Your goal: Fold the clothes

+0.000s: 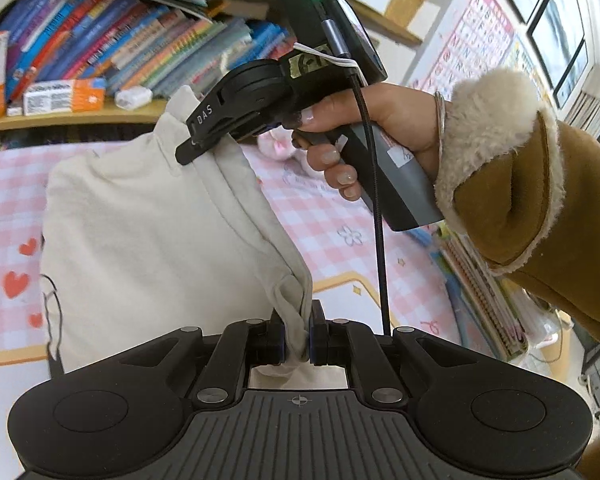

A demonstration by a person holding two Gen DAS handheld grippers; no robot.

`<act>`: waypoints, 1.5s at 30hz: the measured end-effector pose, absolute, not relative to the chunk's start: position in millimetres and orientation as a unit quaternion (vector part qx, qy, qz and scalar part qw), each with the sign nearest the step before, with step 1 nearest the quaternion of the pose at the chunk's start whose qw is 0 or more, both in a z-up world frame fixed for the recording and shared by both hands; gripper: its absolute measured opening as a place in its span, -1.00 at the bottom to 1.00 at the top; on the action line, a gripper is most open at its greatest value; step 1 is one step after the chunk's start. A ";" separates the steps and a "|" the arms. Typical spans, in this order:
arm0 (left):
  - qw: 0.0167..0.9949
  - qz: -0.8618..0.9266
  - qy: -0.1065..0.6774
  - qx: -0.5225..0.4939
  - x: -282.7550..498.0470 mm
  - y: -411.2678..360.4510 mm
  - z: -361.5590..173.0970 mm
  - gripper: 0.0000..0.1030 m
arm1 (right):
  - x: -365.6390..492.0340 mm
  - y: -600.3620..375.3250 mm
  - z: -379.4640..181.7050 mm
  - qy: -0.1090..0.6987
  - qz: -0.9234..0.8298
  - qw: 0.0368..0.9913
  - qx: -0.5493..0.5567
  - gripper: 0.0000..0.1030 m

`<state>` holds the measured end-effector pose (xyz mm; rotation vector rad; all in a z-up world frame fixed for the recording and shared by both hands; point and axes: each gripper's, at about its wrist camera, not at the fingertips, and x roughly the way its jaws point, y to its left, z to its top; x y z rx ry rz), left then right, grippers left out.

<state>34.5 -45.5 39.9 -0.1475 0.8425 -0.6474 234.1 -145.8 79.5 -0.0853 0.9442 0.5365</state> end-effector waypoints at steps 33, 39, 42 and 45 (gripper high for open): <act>0.853 -0.112 0.490 -0.142 21.0 59.6 -23.4 -0.16 | 46.2 -268.2 4.2 0.504 0.202 0.826 0.152 -0.69; 0.859 -0.092 0.484 -0.136 22.0 65.1 -21.0 -0.16 | 41.9 -271.5 -3.8 0.508 0.189 0.824 0.169 -0.69; 0.856 -0.092 0.492 -0.131 23.5 67.7 -24.8 -0.16 | 38.5 -273.6 -3.7 0.503 0.187 0.826 0.173 -0.69; 0.856 -0.100 0.490 -0.129 24.0 67.7 -27.4 -0.18 | 41.4 -273.4 -6.9 0.504 0.188 0.825 0.174 -0.69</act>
